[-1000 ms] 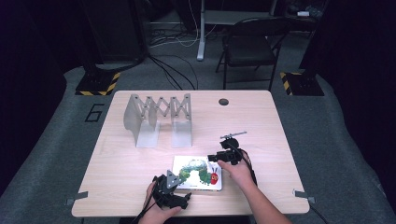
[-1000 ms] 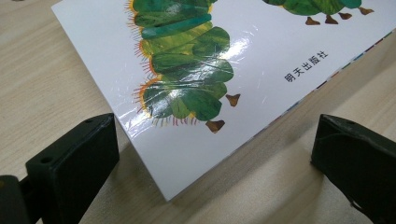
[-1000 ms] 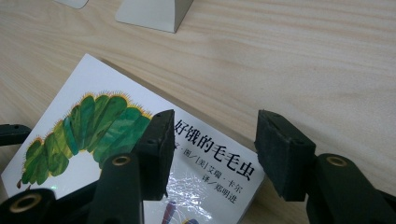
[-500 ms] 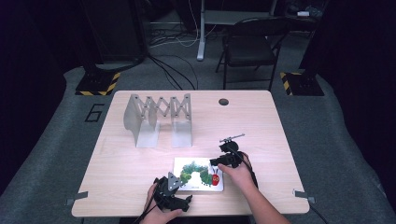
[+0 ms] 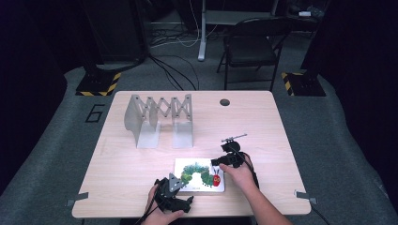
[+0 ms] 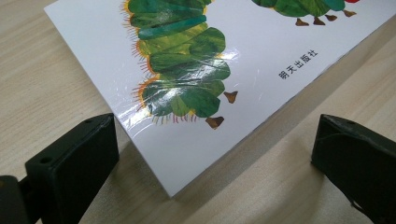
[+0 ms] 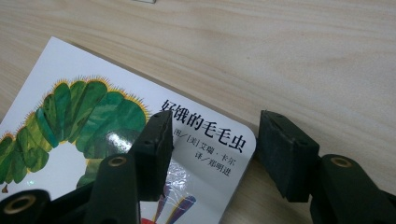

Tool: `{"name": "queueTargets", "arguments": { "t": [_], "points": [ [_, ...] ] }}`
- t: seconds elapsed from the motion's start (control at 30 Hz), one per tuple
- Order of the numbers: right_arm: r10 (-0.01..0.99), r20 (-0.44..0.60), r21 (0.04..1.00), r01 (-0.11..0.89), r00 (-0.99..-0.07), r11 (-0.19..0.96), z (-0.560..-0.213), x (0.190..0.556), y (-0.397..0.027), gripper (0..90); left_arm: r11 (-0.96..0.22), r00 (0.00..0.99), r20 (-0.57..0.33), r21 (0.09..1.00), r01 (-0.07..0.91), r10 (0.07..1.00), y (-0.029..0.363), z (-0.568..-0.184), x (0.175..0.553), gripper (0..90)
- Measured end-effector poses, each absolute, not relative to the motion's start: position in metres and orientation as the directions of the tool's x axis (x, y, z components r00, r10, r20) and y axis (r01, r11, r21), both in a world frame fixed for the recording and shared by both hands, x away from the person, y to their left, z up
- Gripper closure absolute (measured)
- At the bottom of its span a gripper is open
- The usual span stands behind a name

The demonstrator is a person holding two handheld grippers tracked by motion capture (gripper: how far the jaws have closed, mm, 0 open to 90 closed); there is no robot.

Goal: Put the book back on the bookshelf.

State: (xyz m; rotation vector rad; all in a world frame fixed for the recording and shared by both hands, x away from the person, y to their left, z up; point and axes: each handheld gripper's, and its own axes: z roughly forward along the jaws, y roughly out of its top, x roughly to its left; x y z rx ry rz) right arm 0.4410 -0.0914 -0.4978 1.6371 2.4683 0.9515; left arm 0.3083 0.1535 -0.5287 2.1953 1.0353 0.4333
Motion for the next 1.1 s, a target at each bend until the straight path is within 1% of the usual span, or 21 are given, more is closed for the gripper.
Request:
{"name": "queueTargets", "arguments": {
  "t": [0.17,0.47,0.97,1.1],
  "points": [
    [0.847,0.272,0.520,0.810,-0.457,0.271,-0.494,0.439,-0.090,46.1,-0.465,0.630,0.016,0.689,0.556,0.777,0.153,-0.529,0.308,0.2],
    [0.836,0.298,0.532,0.807,-0.462,0.256,-0.490,0.439,-0.093,46.3,-0.464,0.627,0.016,0.688,0.558,0.779,0.153,-0.529,0.308,0.0],
    [0.828,0.303,0.549,0.797,-0.471,0.253,-0.481,0.434,-0.092,46.8,-0.453,0.607,0.018,0.684,0.573,0.795,0.155,-0.528,0.314,0.0],
    [0.826,0.290,0.558,0.787,-0.483,0.264,-0.479,0.433,-0.091,46.8,-0.440,0.596,0.016,0.690,0.574,0.803,0.154,-0.529,0.314,0.0]
  ]
}}
